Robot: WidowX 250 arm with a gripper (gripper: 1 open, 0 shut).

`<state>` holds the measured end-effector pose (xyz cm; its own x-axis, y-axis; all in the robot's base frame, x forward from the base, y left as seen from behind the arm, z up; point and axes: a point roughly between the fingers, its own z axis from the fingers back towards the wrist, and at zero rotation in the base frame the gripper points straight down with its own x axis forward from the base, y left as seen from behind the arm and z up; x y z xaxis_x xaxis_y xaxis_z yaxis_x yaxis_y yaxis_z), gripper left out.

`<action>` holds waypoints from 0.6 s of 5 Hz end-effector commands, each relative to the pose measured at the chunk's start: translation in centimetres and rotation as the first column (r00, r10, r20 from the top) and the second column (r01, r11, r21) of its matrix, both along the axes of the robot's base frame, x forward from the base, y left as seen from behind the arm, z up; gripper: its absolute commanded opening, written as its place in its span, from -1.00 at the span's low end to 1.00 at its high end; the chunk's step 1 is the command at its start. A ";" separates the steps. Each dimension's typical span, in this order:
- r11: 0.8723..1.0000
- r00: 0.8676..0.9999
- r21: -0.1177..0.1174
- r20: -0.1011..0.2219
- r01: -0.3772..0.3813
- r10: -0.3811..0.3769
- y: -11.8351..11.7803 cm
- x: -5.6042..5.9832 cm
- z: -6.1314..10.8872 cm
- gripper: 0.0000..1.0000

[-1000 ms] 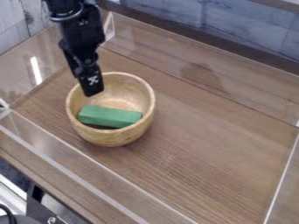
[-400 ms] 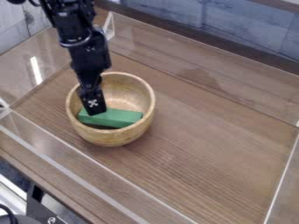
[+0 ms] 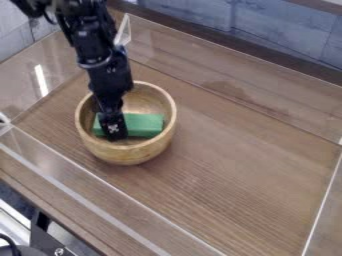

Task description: Move green stick from inside the wooden bowl to the table next to it

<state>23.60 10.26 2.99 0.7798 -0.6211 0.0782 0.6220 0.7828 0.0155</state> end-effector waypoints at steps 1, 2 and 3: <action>0.997 0.997 0.011 0.017 -0.071 0.071 0.1 0.2 -0.6 1.00; 1.000 1.000 0.008 0.013 -0.018 0.018 0.1 0.2 -1.1 -1.00; 0.999 0.999 0.003 0.009 0.034 -0.034 0.1 0.1 -1.3 -1.00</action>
